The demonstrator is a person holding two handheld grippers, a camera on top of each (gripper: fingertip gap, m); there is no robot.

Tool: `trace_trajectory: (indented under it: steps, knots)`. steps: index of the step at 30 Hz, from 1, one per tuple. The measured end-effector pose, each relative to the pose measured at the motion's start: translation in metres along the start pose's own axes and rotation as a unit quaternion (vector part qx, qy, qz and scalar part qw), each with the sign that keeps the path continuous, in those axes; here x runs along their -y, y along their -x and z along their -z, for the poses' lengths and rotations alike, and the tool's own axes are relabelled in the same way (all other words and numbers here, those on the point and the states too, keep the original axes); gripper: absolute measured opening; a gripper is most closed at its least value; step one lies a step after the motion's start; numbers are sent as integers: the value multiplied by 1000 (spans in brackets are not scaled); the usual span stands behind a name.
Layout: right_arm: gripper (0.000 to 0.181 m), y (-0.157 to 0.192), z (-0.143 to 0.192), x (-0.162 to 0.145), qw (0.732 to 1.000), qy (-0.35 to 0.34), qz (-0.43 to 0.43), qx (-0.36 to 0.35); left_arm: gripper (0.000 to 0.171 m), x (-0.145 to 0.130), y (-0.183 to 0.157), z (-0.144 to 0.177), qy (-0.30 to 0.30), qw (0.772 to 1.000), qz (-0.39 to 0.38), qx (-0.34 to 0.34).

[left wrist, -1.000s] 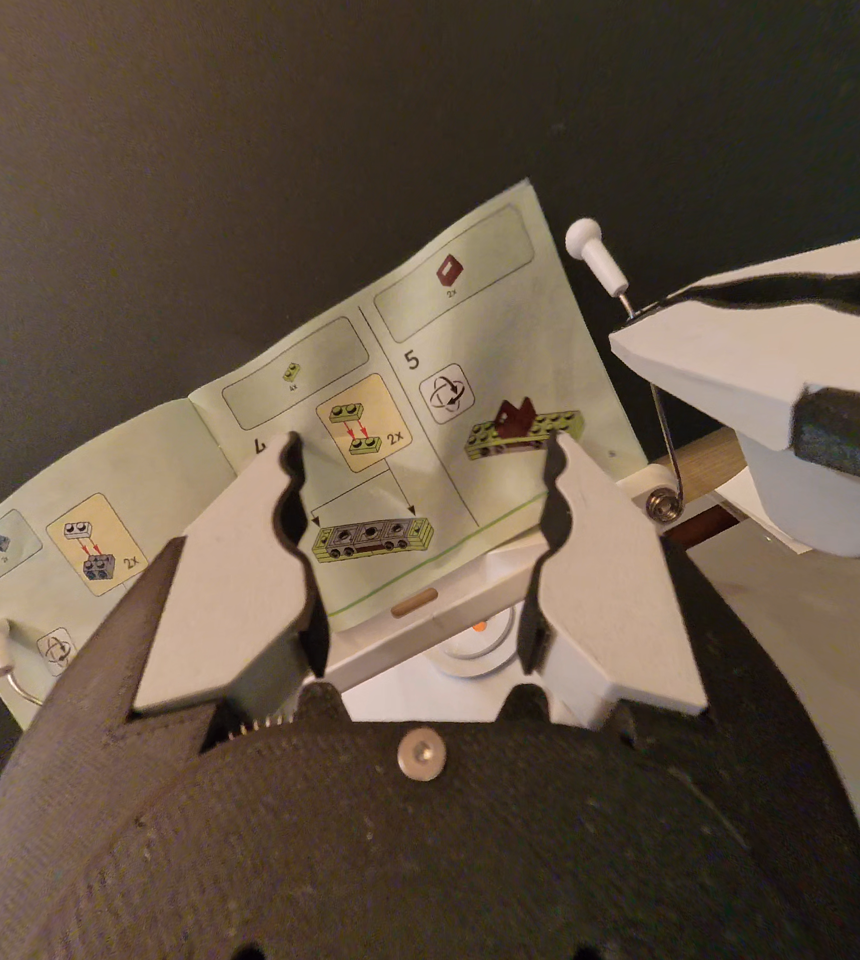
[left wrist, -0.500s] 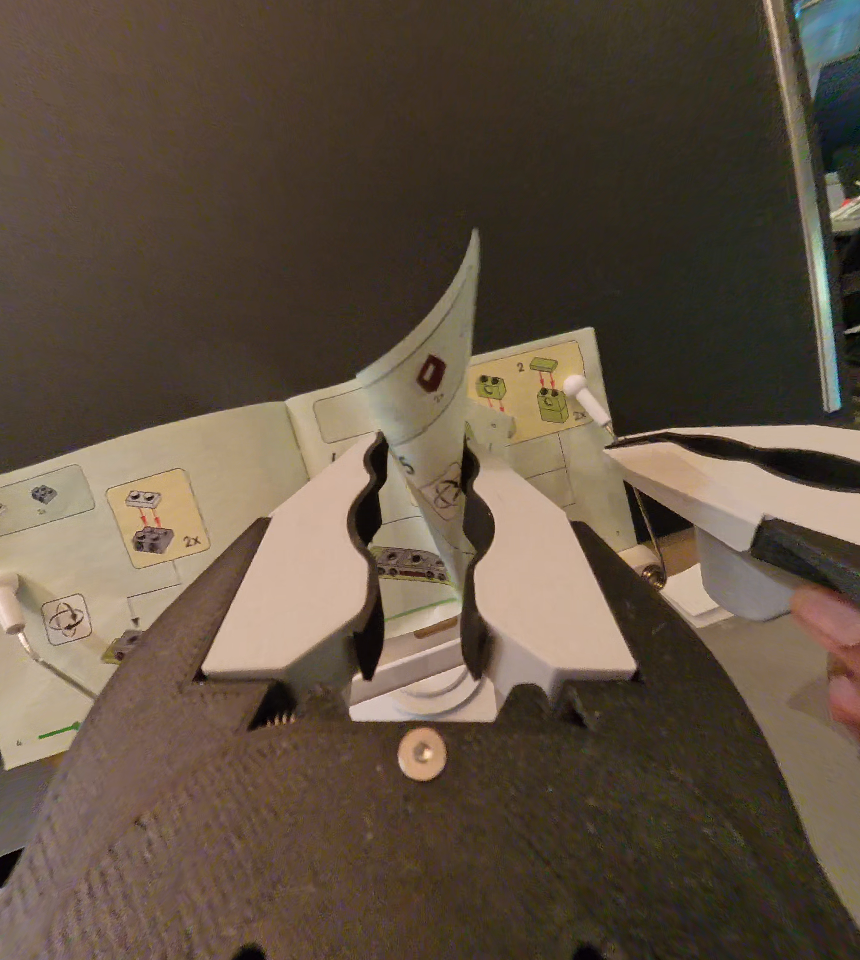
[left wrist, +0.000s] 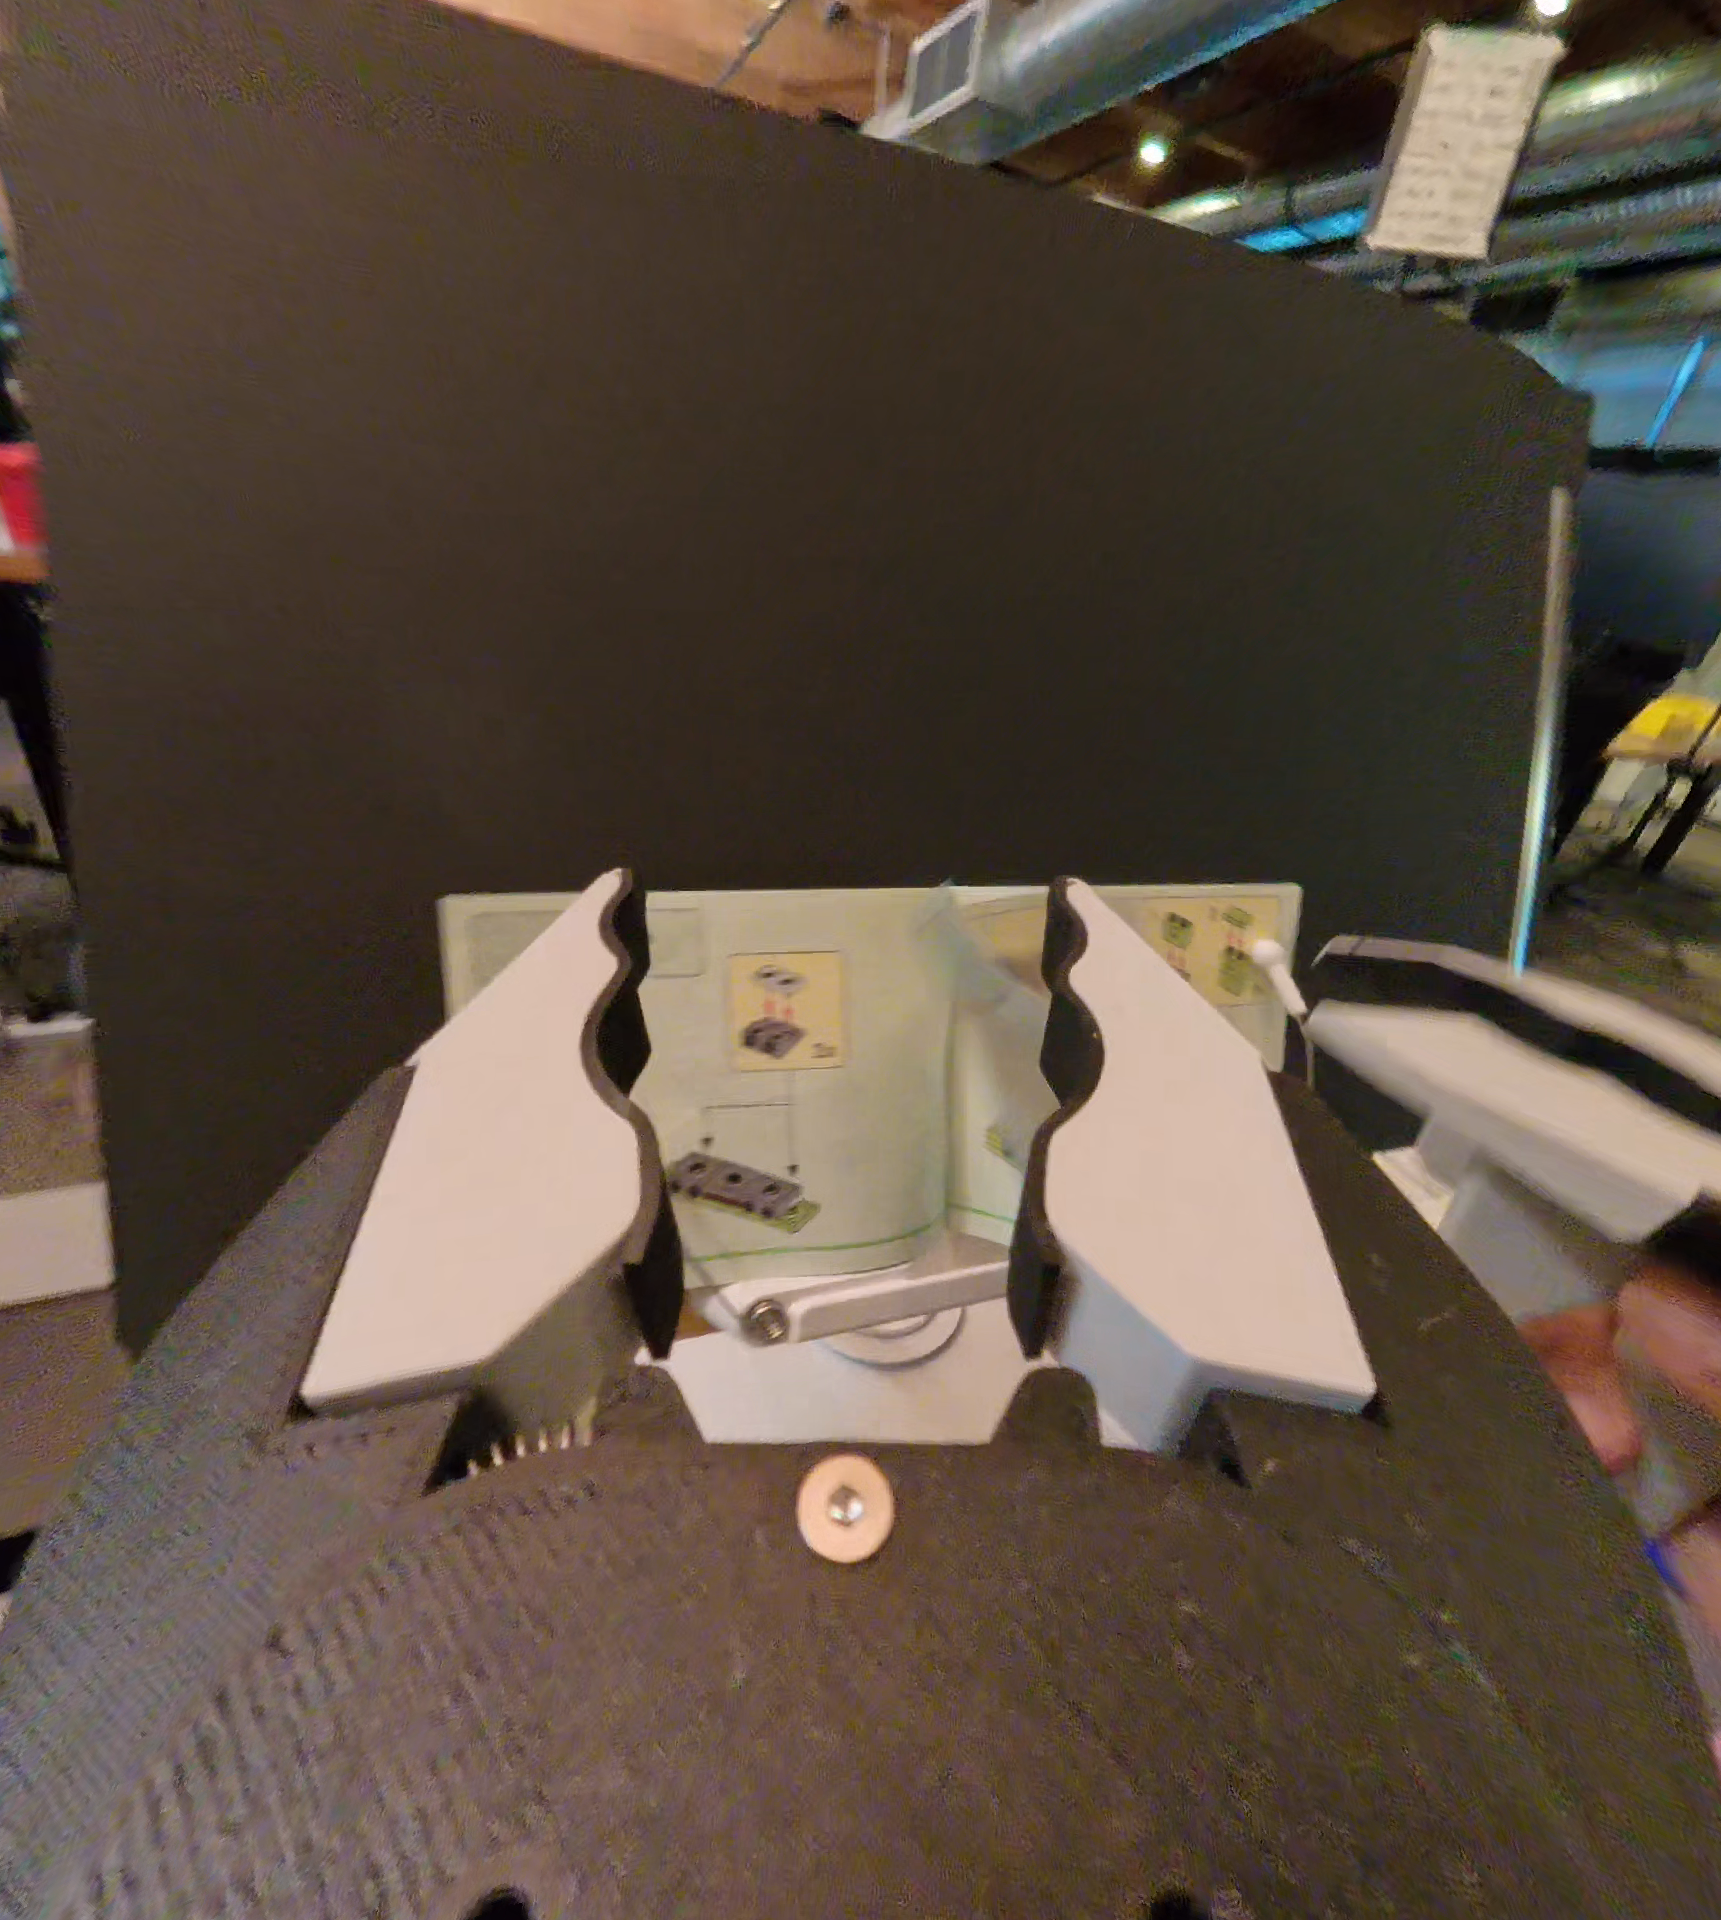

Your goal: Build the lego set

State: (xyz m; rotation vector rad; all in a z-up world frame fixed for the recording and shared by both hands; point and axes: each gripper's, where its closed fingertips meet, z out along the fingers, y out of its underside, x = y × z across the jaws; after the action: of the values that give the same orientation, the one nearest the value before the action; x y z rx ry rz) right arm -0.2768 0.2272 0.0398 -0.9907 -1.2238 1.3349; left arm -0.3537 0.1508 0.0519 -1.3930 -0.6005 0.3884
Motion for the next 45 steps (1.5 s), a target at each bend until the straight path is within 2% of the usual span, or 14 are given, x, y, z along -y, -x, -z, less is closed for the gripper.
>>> trace_trajectory:
  steps: [2, 5, 10, 12, 17, 20, 23, 26, 28, 30, 35, 38, 40, 45]
  knots:
    - [29, 27, -16, -26, 994, 54, -64, 74, 73, 0, 23, 8, -10, 999, 46, 19]
    - [36, 41, -25, -40, 990, 76, -81, 89, 69, -17, 55, 12, 20, 994, 96, 36]
    - [47, 36, -34, -7, 994, 44, 86, 55, 68, -41, 48, 10, 82, 981, 166, -61]
    - [50, 47, -45, 4, 980, 69, 162, 99, 64, -44, 32, 10, 97, 971, 183, -118]
    - [39, 79, -60, 24, 913, 188, 160, 325, 31, -40, 1, 17, 95, 959, 160, -213]
    - [51, 73, -55, -1, 835, 339, 196, 387, 14, -36, -16, 26, 91, 952, 125, -266]
    - [38, 82, -50, -18, 771, 406, 224, 437, 0, -29, -25, 33, 66, 948, 99, -295]
    - [0, 84, -51, -31, 755, 441, 227, 429, 5, -18, -16, 37, 36, 951, 108, -287]
    - [0, 74, -58, -32, 779, 428, 236, 391, 22, -15, 7, 36, 22, 963, 128, -237]
    - [0, 68, -68, -20, 821, 386, 215, 360, 23, -20, 38, 32, 25, 973, 161, -166]
    - [0, 41, -88, 12, 907, 293, 164, 253, 43, -69, 51, 13, 138, 974, 150, -97]
    - [0, 34, -89, 4, 915, 287, 175, 224, 36, -78, 52, 1, 148, 984, 86, -47]
    - [0, 36, -90, -2, 916, 288, 170, 221, 8, -83, 46, -2, 157, 985, 62, -44]
    - [0, 35, -101, -10, 924, 289, 162, 190, 2, -83, 46, -2, 160, 984, 61, -45]
